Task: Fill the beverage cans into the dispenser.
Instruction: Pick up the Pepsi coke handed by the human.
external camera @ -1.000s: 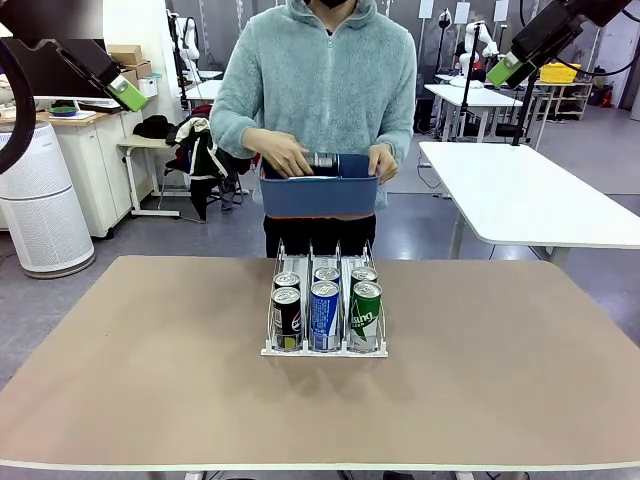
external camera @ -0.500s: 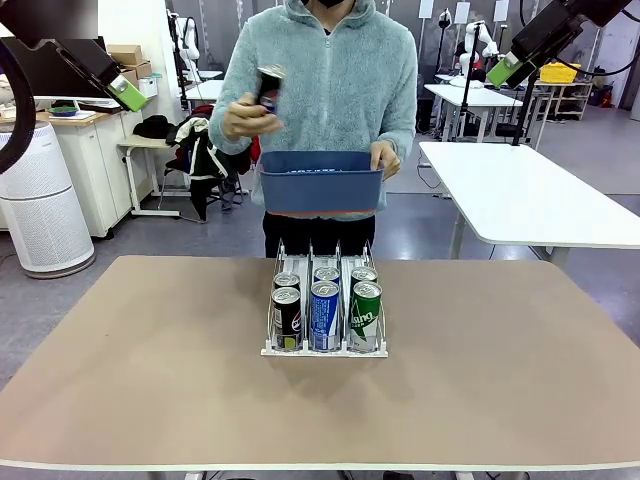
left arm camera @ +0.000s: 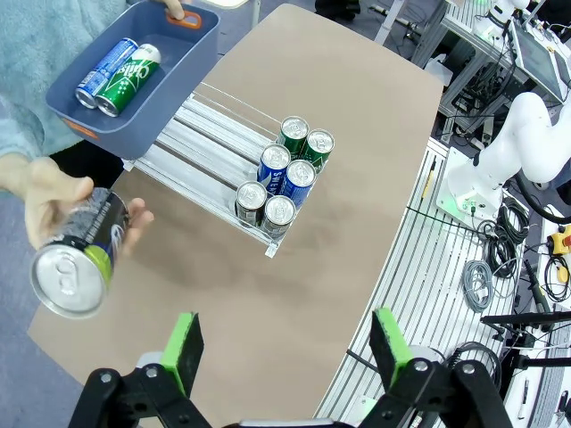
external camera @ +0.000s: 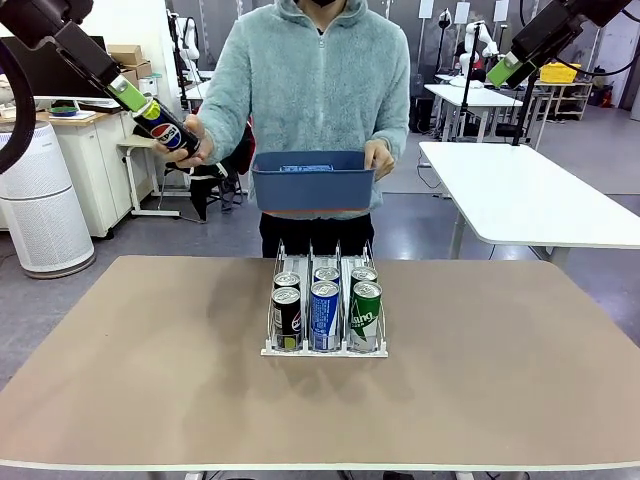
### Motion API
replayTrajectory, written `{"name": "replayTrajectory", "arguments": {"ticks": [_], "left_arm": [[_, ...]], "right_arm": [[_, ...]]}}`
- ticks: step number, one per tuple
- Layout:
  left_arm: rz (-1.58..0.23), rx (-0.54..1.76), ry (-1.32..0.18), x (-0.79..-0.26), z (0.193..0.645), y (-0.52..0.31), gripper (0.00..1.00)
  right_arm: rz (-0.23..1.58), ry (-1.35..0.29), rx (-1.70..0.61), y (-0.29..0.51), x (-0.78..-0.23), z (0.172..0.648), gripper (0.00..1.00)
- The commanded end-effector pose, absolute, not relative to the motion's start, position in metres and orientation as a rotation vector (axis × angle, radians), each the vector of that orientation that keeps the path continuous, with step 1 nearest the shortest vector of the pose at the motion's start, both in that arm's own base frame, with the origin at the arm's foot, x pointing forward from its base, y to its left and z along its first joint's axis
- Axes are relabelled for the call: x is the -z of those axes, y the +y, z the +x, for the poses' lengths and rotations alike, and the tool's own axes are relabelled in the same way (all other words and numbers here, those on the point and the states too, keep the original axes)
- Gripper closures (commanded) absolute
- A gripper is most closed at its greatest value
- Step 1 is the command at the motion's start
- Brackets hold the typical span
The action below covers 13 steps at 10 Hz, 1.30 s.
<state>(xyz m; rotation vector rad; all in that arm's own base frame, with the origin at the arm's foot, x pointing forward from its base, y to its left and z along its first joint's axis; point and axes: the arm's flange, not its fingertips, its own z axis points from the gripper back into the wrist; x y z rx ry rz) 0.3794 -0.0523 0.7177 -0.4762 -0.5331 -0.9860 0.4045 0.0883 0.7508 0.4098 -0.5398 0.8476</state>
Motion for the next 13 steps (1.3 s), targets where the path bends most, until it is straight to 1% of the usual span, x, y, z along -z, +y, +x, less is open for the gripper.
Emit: {"name": "replayTrajectory", "arguments": {"ticks": [1,4,6,8,10,11,13], "left_arm": [[-0.476,0.985,-0.530,-0.717,0.380,-0.052,0.00],[-0.476,0.986,-0.533,-0.718,0.379,-0.052,0.00],[-0.338,0.952,-0.588,-0.732,0.390,-0.053,0.00],[-0.249,0.957,-0.602,-0.729,0.407,-0.049,0.00],[-0.219,0.954,-0.611,-0.723,0.416,-0.052,0.00],[-0.201,0.970,-0.639,-0.717,0.423,-0.051,0.00],[-0.239,0.980,-0.657,-0.705,0.434,-0.051,0.00]], "right_arm": [[0.410,-0.534,-0.847,0.088,-0.749,0.405,0.00],[0.410,-0.534,-0.847,0.088,-0.749,0.405,0.00],[0.410,-0.534,-0.847,0.088,-0.749,0.405,0.00],[0.410,-0.534,-0.847,0.088,-0.749,0.405,0.00],[0.410,-0.534,-0.847,0.088,-0.749,0.405,0.00],[0.410,-0.534,-0.847,0.088,-0.749,0.405,0.00],[0.410,-0.534,-0.847,0.088,-0.749,0.405,0.00]]}}
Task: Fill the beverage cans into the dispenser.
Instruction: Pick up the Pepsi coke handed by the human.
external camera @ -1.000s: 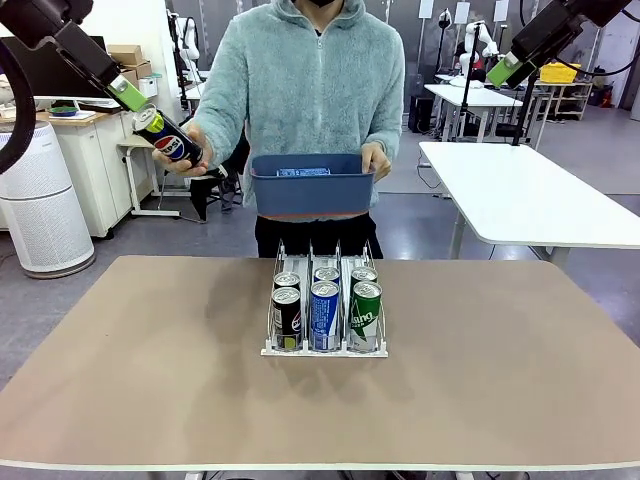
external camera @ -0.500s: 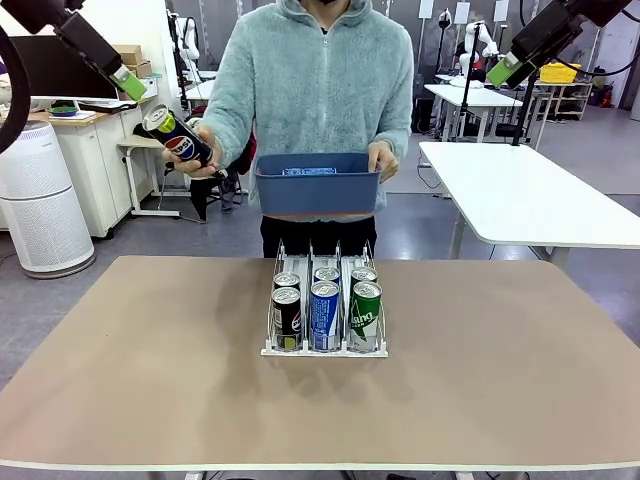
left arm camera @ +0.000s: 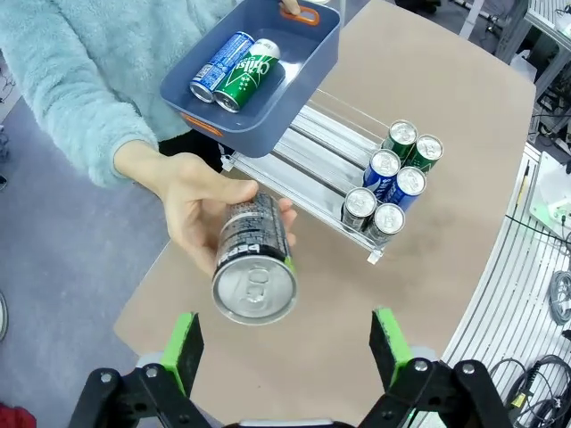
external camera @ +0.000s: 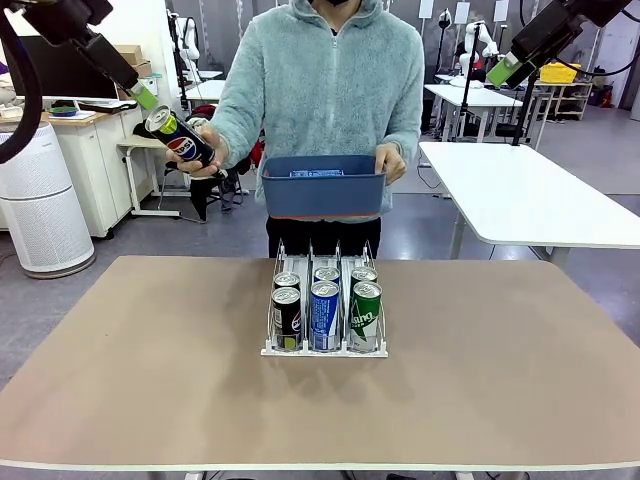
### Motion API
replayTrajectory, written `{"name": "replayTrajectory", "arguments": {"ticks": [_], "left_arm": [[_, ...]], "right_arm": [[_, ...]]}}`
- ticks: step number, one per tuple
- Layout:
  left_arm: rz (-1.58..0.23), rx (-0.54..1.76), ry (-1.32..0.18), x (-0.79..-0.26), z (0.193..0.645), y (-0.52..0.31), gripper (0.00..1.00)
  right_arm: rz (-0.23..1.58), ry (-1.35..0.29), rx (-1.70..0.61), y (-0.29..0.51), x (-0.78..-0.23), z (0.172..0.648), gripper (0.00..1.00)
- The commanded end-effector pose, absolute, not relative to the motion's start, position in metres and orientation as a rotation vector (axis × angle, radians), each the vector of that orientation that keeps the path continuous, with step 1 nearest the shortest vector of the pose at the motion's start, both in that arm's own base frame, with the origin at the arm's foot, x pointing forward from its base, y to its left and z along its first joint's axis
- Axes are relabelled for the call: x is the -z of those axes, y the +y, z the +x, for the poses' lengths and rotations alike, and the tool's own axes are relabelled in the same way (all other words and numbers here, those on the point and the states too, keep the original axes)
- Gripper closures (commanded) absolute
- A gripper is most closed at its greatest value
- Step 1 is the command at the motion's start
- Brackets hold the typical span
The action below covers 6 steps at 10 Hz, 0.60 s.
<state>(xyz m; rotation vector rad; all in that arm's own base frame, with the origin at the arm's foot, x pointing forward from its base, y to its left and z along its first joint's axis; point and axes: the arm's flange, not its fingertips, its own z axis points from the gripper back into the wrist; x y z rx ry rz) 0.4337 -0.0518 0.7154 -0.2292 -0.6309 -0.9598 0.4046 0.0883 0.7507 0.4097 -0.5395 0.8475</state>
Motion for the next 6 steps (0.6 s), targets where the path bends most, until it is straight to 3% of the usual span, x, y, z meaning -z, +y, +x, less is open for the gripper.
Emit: {"name": "replayTrajectory", "arguments": {"ticks": [1,6], "left_arm": [[-0.251,0.985,-0.677,-0.700,0.437,-0.052,0.00],[-0.305,0.999,-0.724,-0.677,0.453,-0.055,0.00]], "right_arm": [[0.410,-0.534,-0.847,0.088,-0.749,0.405,0.00],[0.410,-0.534,-0.847,0.088,-0.749,0.405,0.00]]}}
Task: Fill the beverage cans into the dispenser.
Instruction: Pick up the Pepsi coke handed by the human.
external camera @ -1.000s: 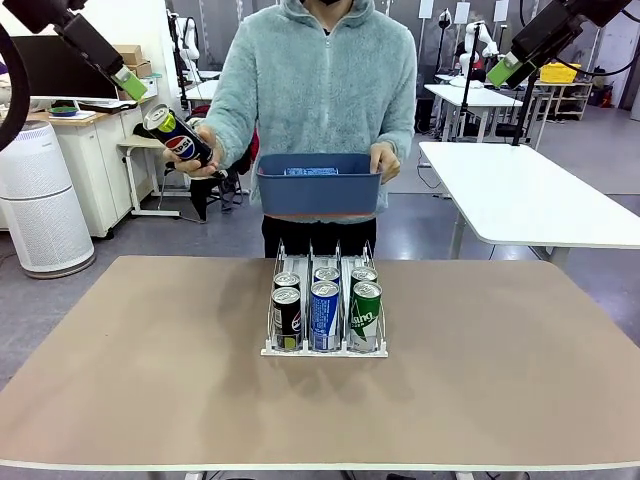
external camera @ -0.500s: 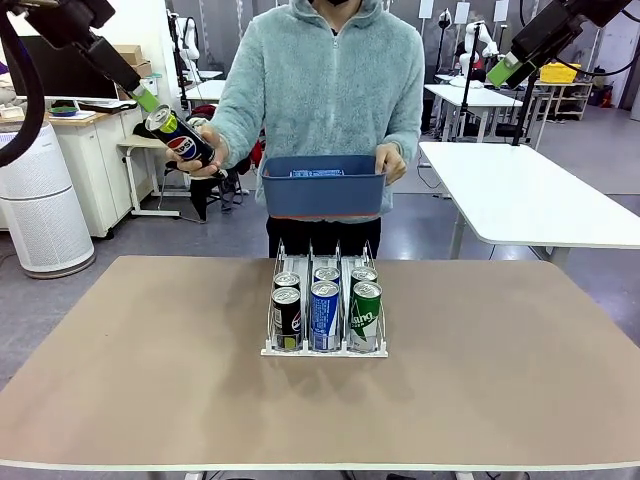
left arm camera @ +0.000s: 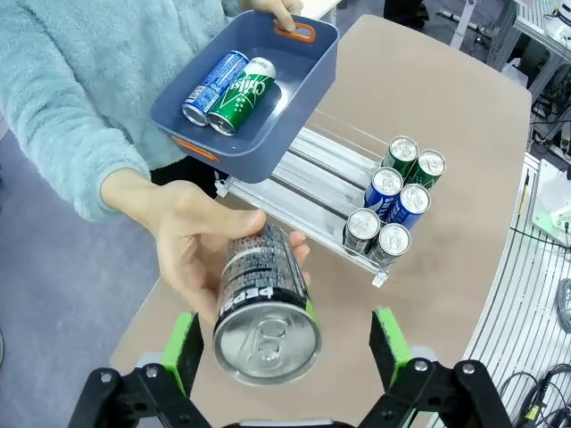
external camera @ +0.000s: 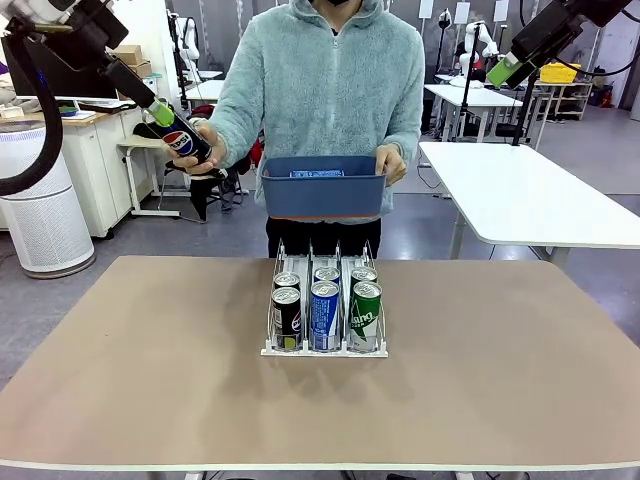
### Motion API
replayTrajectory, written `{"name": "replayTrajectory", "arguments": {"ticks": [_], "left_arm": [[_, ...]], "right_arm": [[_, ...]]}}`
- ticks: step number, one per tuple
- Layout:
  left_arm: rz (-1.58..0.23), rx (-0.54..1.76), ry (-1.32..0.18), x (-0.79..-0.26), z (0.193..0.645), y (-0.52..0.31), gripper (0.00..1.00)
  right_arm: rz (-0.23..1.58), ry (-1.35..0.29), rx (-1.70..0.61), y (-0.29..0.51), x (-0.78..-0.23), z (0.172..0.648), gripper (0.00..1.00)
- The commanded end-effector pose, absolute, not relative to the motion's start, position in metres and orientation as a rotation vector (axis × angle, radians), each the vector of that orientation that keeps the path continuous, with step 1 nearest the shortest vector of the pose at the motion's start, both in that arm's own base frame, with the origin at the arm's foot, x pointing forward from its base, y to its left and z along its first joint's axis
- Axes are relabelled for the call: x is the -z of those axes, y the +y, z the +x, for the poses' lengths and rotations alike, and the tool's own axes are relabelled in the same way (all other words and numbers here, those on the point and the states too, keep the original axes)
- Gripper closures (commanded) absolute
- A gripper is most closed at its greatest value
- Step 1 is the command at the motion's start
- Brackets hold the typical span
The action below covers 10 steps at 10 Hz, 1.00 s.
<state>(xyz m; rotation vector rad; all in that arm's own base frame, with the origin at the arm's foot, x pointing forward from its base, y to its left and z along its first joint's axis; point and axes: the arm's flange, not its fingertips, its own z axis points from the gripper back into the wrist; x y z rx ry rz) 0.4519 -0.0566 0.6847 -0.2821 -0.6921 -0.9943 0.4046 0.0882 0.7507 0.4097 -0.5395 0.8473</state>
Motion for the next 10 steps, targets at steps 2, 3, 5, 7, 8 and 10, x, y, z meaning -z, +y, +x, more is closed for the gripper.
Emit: {"name": "replayTrajectory", "arguments": {"ticks": [2,3,5,7,8,10], "left_arm": [[-0.303,0.990,-0.729,-0.669,0.457,-0.057,0.00],[-0.301,0.989,-0.726,-0.666,0.458,-0.057,0.00],[-0.303,0.980,-0.726,-0.661,0.460,-0.060,0.00],[-0.293,0.971,-0.691,-0.668,0.460,-0.058,0.00],[-0.293,0.971,-0.691,-0.668,0.460,-0.058,0.00],[-0.292,0.968,-0.692,-0.666,0.460,-0.058,0.00]], "right_arm": [[0.410,-0.534,-0.847,0.088,-0.749,0.405,0.00],[0.410,-0.534,-0.847,0.088,-0.749,0.405,0.00],[0.410,-0.534,-0.847,0.088,-0.749,0.405,0.00],[0.410,-0.534,-0.847,0.088,-0.749,0.405,0.00],[0.410,-0.534,-0.847,0.088,-0.749,0.405,0.00],[0.410,-0.534,-0.847,0.088,-0.749,0.405,0.00]]}}
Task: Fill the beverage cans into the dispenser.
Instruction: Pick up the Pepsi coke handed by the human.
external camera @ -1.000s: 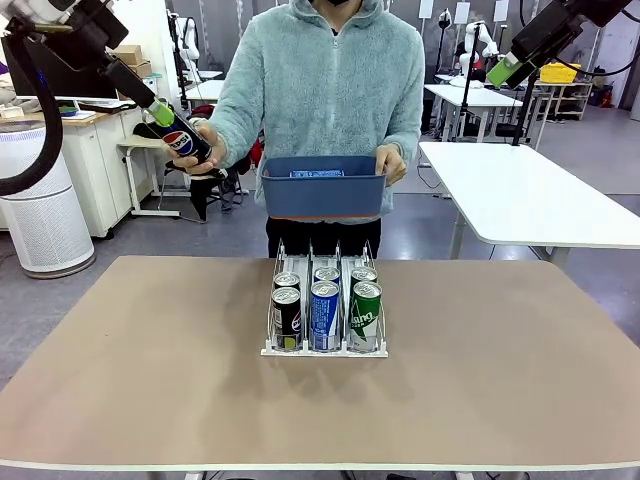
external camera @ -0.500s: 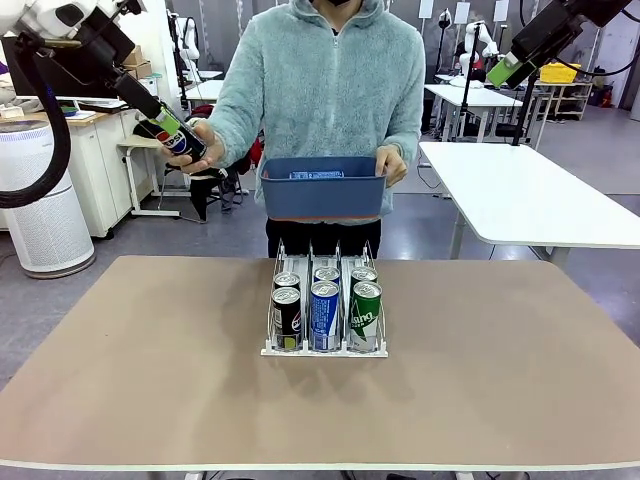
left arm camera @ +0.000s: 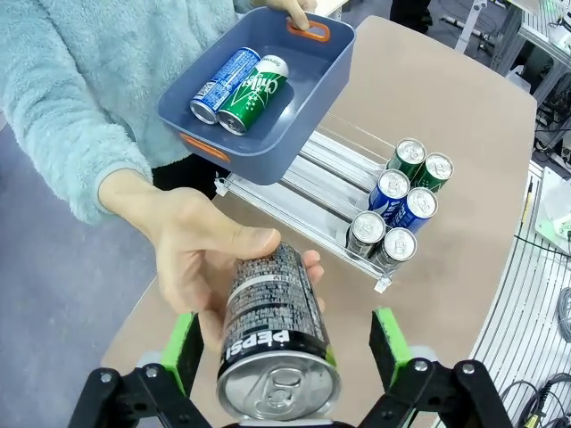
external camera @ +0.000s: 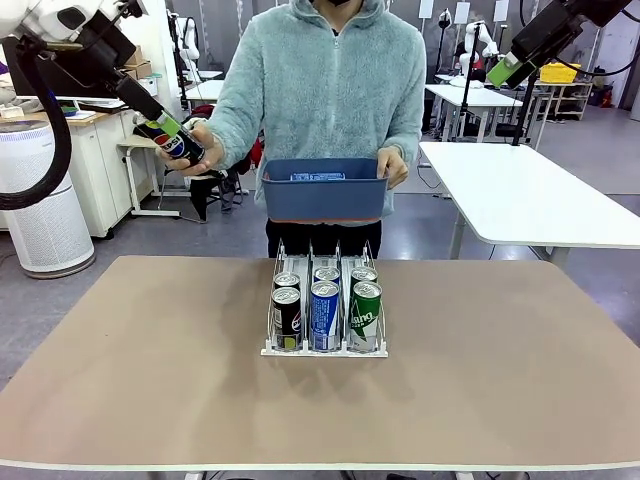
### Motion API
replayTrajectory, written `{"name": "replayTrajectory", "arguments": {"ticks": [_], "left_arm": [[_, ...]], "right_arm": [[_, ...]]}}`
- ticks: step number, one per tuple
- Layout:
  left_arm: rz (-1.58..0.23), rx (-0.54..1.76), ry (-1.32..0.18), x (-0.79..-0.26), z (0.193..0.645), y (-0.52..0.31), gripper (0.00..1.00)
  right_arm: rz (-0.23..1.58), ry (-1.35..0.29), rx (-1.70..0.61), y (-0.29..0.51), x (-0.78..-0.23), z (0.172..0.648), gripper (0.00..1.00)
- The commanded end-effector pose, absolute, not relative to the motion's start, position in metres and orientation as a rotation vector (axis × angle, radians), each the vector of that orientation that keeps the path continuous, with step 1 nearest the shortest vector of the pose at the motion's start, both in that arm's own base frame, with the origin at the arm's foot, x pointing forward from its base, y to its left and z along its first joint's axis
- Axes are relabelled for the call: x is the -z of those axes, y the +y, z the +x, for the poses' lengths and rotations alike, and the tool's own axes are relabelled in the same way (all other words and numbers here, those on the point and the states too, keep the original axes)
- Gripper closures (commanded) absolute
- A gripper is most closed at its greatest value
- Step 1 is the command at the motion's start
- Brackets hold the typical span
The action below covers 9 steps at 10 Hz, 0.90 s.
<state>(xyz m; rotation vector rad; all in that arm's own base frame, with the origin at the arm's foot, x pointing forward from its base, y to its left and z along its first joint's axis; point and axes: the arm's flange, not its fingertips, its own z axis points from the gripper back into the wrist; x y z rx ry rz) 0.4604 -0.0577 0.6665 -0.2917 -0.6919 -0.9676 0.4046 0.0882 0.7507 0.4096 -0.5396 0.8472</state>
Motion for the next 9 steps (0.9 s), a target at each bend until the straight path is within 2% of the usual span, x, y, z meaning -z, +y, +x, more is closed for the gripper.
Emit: {"name": "replayTrajectory", "arguments": {"ticks": [1,2,3,4,5,9], "left_arm": [[-0.269,0.930,-0.688,-0.6681,0.4590,-0.0560,0.60],[-0.258,0.919,-0.686,-0.6687,0.4570,-0.0552,0.60],[-0.256,0.921,-0.675,-0.6681,0.4561,-0.0546,1.00],[-0.254,0.916,-0.670,-0.6672,0.4554,-0.0542,0.62],[-0.252,0.909,-0.670,-0.6674,0.4545,-0.0544,1.00],[-0.223,0.902,-0.676,-0.6713,0.4521,-0.0538,1.00]], "right_arm": [[0.410,-0.534,-0.847,0.0878,-0.7487,0.4048,0.00],[0.410,-0.534,-0.847,0.0878,-0.7487,0.4048,0.00],[0.410,-0.534,-0.847,0.0878,-0.7487,0.4048,0.00],[0.410,-0.534,-0.847,0.0878,-0.7487,0.4048,0.00],[0.410,-0.534,-0.847,0.0878,-0.7487,0.4048,0.00],[0.410,-0.534,-0.847,0.0878,-0.7487,0.4048,0.00]]}}
